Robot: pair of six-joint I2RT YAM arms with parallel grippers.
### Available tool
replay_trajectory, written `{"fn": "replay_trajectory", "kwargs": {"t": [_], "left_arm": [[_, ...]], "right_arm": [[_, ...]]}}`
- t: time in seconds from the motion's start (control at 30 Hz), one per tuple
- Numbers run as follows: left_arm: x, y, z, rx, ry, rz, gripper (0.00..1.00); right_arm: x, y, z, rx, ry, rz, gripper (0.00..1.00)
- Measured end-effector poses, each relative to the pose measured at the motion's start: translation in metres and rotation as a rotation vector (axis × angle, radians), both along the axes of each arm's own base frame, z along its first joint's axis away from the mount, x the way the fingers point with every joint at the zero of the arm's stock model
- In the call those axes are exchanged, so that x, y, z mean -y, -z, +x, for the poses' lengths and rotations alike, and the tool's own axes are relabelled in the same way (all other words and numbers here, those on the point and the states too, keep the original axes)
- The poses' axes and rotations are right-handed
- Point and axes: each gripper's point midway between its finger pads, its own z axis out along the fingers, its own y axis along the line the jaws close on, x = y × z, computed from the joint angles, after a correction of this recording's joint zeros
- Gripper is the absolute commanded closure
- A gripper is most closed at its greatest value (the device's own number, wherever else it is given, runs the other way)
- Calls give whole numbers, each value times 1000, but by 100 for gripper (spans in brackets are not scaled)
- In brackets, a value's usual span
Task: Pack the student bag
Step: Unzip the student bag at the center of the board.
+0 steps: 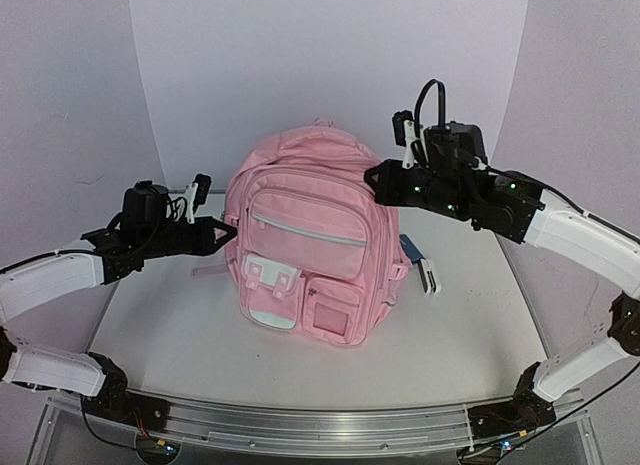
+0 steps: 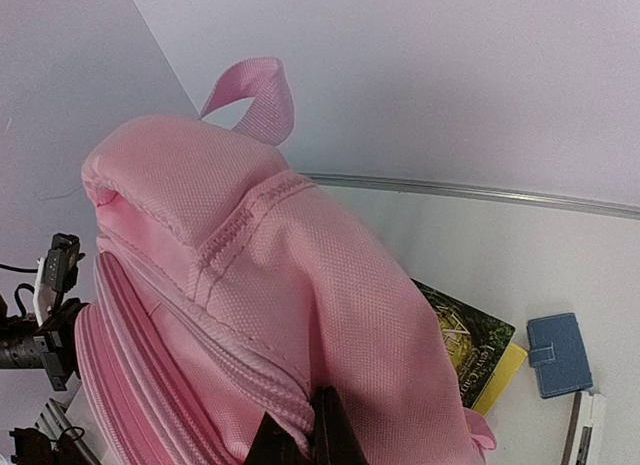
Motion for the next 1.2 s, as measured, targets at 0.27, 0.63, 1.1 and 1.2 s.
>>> {"fn": "replay_trajectory", "kwargs": {"t": [0.27, 0.63, 1.1, 1.2], "left_arm": [[-1, -2, -2, -4, 11, 33, 100], [-5, -11, -4, 15, 23, 107, 100], [7, -52, 17, 128, 60, 151, 100], [10, -61, 20, 150, 74, 159, 100]], "right_arm": [[1, 0, -1, 0, -2, -5, 100], [0, 0, -1, 11, -16, -22, 100], [-7, -2, -6, 32, -82, -58, 100], [-7, -2, -7, 34, -90, -65, 100]]}}
